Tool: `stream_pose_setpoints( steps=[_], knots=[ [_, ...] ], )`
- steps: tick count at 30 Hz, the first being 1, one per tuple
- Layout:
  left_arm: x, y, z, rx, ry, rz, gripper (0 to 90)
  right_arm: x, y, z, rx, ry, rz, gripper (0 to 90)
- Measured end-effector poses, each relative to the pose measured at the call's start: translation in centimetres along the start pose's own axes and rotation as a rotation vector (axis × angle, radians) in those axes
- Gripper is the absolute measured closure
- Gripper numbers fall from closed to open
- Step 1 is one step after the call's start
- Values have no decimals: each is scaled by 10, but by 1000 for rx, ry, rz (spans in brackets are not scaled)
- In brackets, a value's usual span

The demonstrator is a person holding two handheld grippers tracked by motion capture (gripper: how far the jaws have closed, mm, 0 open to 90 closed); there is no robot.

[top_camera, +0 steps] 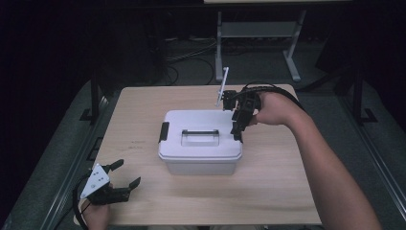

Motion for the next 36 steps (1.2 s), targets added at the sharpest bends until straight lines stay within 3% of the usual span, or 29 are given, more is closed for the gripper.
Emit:
stream_pose_setpoints(
  steps=[36],
  knots=[
    [2,0,0,-1,-2,-1,135,9,2,52,93,-11,7,402]
  ],
)
Point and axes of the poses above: each handheld gripper's, and its own axes: x roughly forward along the jaws, z roughly out of its underside, y roughly to its right, the point moved 9 cm from there along x, roughly forward along the jaws, and after that the axes turned 14 degrees about z, right-handed, at the moved point
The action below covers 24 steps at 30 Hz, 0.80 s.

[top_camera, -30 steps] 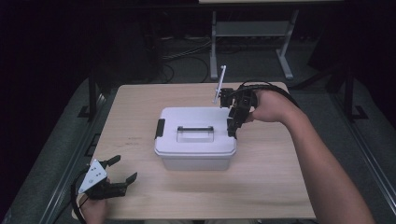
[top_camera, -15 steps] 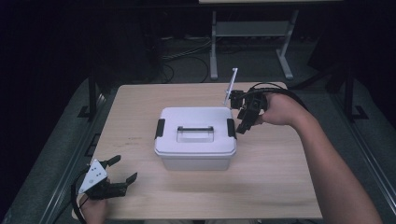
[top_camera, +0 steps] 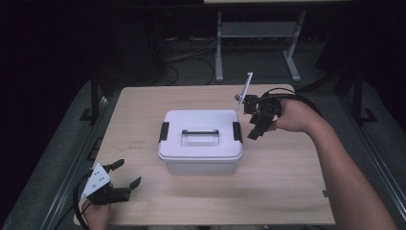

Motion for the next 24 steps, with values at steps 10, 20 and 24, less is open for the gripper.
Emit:
stream_pose_setpoints(
  steps=[10,20,24],
  knots=[
    [0,0,0,1,0,0,135,6,0,14,30,2,0,379],
    [0,0,1,-3,2,0,135,15,-1,31,62,1,-4,361],
    [1,1,1,0,-1,2,135,18,0,37,76,1,-4,357]
  ],
)
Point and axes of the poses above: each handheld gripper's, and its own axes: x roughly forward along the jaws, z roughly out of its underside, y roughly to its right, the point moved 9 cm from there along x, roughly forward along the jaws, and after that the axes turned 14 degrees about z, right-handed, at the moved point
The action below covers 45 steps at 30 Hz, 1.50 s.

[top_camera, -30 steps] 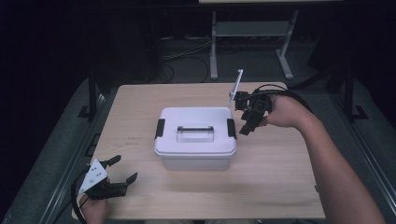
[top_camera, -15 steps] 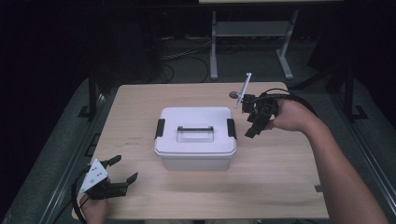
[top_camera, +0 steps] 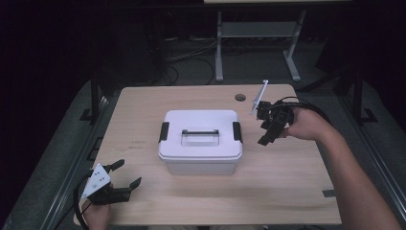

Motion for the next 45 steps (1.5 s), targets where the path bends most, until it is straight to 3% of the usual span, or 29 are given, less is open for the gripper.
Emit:
stream_pose_setpoints(
  steps=[19,45],
  knots=[
    [0,-1,0,5,-5,-3,136,17,-1,25,55,3,-10,331],
    [1,-1,0,7,-4,-3,136,31,-7,45,82,4,-21,331]
  ],
)
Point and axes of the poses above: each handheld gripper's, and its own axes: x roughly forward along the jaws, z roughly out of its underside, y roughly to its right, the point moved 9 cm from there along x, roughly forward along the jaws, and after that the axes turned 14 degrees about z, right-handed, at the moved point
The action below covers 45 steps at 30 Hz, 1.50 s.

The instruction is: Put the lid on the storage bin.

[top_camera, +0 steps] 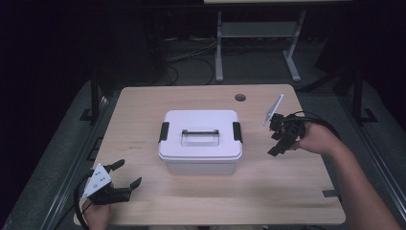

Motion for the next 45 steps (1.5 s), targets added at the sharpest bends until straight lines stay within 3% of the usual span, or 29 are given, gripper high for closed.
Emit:
stream_pose_setpoints(
  steps=[45],
  knots=[
    [2,2,-1,13,-11,2,135,42,-16,47,70,-28,-62,322]
  ],
)
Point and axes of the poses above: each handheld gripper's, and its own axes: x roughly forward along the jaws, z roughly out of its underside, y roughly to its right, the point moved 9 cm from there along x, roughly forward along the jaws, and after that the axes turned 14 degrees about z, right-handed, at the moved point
